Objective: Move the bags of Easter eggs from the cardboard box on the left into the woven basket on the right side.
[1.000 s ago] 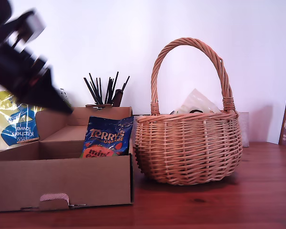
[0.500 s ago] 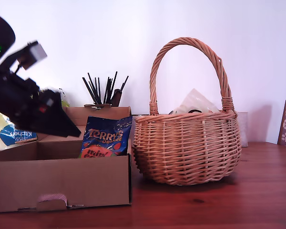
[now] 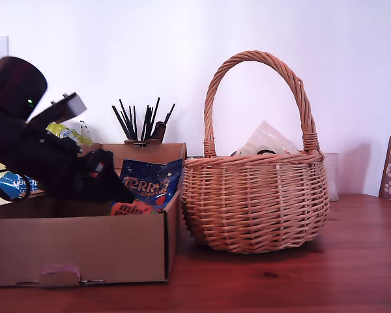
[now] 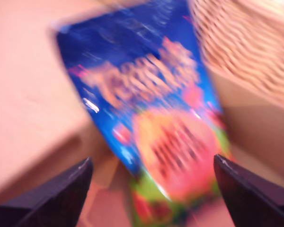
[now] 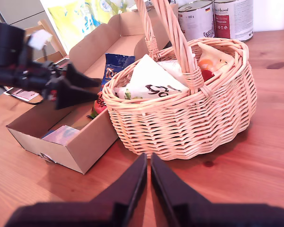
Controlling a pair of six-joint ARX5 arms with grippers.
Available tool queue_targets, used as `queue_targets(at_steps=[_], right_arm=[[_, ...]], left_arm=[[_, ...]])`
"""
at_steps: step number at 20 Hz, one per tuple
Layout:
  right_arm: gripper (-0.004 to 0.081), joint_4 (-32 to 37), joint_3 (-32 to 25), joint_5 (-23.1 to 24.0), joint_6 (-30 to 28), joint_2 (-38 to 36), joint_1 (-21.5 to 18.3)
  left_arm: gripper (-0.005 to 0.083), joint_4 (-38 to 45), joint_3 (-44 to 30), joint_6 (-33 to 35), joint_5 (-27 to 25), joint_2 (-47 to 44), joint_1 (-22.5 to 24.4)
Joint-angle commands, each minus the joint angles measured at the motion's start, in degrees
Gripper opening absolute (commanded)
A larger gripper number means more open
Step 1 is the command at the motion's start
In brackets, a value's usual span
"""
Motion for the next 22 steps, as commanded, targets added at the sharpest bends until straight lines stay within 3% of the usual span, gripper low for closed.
queue_targets(at_steps=[1, 6, 14, 16, 20, 22], right_arm=[[-0.0012, 0.22, 0.15, 0.02, 0.17, 0.31, 0.02], [-0.0012, 0.22, 0.15, 0.02, 0.17, 0.31, 0.02], [-0.0012, 0.26, 0.15, 0.02, 0.17, 0.31, 0.02], [-0.0012, 0.26, 0.15, 0.02, 0.17, 0.31, 0.02], [-0.0012, 0.26, 0.15, 0.02, 0.17, 0.31, 0.02], [-0.0012, 0.26, 0.15, 0.02, 0.17, 0.31, 0.02]], left_arm=[[0.0749, -0.61, 0.5, -2.29, 1.14, 2.36, 0.04], [0.0747, -7.58, 1.97, -4.33, 1.7, 3.39, -0.92], [0.0715, -7.93, 1.97, -4.39, 3.63, 5.77, -3.63], [0.0566, -7.8, 1.97, -4.35, 2.25, 5.77, -4.31], [0.0134, -7.72, 2.03, -4.33, 0.09, 5.77, -4.26], [0.0061, -7.78, 2.49, -4.33, -0.24, 5.77, -3.93]])
